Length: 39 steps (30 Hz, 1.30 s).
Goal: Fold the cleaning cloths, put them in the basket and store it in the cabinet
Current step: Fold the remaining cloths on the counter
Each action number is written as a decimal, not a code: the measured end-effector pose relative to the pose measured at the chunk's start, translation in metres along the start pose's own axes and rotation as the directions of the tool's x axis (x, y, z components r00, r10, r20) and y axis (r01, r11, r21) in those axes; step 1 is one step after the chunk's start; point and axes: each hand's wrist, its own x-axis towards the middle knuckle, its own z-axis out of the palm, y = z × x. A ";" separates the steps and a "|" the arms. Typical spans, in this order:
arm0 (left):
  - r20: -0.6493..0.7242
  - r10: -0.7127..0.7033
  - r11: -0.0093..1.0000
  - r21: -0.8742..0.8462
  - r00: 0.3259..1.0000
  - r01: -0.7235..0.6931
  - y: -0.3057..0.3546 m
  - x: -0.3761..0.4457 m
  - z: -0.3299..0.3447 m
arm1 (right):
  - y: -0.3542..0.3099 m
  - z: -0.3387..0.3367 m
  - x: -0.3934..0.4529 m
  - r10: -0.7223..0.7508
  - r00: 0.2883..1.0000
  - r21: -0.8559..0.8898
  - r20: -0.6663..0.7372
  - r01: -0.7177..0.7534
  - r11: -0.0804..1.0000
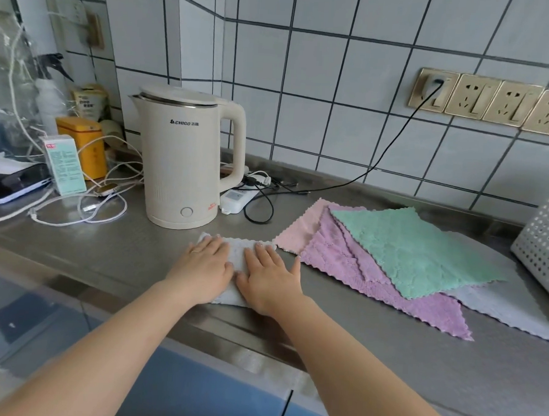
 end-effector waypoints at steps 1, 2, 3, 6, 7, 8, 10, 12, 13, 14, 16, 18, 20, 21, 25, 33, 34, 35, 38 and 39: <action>-0.005 -0.004 1.000 0.022 1.000 0.004 0.001 0.000 -0.001 | 0.001 0.000 -0.001 0.002 1.000 0.008 -0.007 -0.002 1.000; -0.029 0.000 0.999 0.050 1.000 0.002 0.002 0.001 -0.002 | 0.002 -0.001 -0.002 -0.008 0.999 0.020 -0.034 0.009 1.000; -0.062 0.015 0.997 0.079 0.998 -0.010 0.005 0.001 -0.005 | 0.005 -0.003 -0.003 -0.024 0.996 0.038 -0.087 0.028 0.999; -0.154 0.127 0.989 0.089 0.980 -0.114 0.027 0.005 -0.012 | 0.032 -0.018 -0.013 0.008 0.953 0.132 -0.303 0.034 0.991; -0.177 0.179 0.983 0.074 0.968 -0.168 0.038 0.006 -0.014 | 0.048 -0.024 -0.018 0.050 0.937 0.169 -0.345 0.010 0.986; -0.196 0.237 0.972 0.053 0.952 -0.231 0.054 0.010 -0.015 | 0.069 -0.032 -0.024 0.099 0.923 0.187 -0.371 -0.030 0.982; -0.217 0.341 0.938 0.017 0.914 -0.346 0.084 0.019 -0.016 | 0.113 -0.044 -0.037 0.214 0.898 0.195 -0.384 -0.147 0.970; -0.237 0.426 0.896 -0.027 0.873 -0.444 0.112 0.032 -0.014 | 0.152 -0.049 -0.049 0.320 0.875 0.173 -0.363 -0.275 0.946; -0.241 0.448 0.880 -0.051 0.861 -0.472 0.127 0.040 -0.013 | 0.170 -0.050 -0.055 0.359 0.868 0.146 -0.343 -0.328 0.933; -0.241 0.455 0.873 -0.070 0.857 -0.483 0.140 0.047 -0.013 | 0.182 -0.049 -0.059 0.379 0.867 0.110 -0.324 -0.364 0.925; -0.219 0.459 0.871 -0.081 0.861 -0.485 0.166 0.060 -0.013 | 0.197 -0.046 -0.066 0.398 0.868 0.049 -0.296 -0.402 0.914; -0.201 0.449 0.878 -0.081 0.871 -0.471 0.184 0.073 -0.011 | 0.206 -0.044 -0.067 0.381 0.875 0.016 -0.298 -0.394 0.919; -0.178 0.436 0.883 -0.108 0.883 -0.457 0.196 0.090 -0.007 | 0.212 -0.046 -0.066 0.354 0.883 -0.026 -0.309 -0.380 0.925; -0.162 0.429 0.883 -0.133 0.889 -0.451 0.199 0.096 -0.004 | 0.213 -0.046 -0.066 0.339 0.888 -0.054 -0.312 -0.372 0.926; -0.099 0.457 0.871 -0.150 0.884 -0.467 0.211 0.119 0.004 | 0.222 -0.045 -0.069 0.280 0.898 -0.048 -0.339 -0.314 0.948; -0.156 0.481 0.847 -0.170 0.863 -0.503 0.213 0.146 0.019 | 0.233 -0.053 -0.064 0.312 0.871 0.033 -0.379 -0.324 0.945; -0.169 0.475 0.849 -0.168 0.863 -0.500 0.213 0.150 0.019 | 0.236 -0.056 -0.064 0.340 0.852 0.116 -0.397 -0.321 0.940; -0.181 0.465 0.854 -0.166 0.867 -0.493 0.212 0.152 0.020 | 0.239 -0.060 -0.065 0.365 0.833 0.190 -0.415 -0.313 0.930; -0.215 0.426 0.870 -0.168 0.879 -0.463 0.212 0.167 0.020 | 0.246 -0.071 -0.066 0.395 0.804 0.303 -0.444 -0.280 0.911; -0.226 0.412 0.877 -0.164 0.883 -0.451 0.212 0.173 0.020 | 0.248 -0.074 -0.067 0.400 0.795 0.328 -0.456 -0.268 0.906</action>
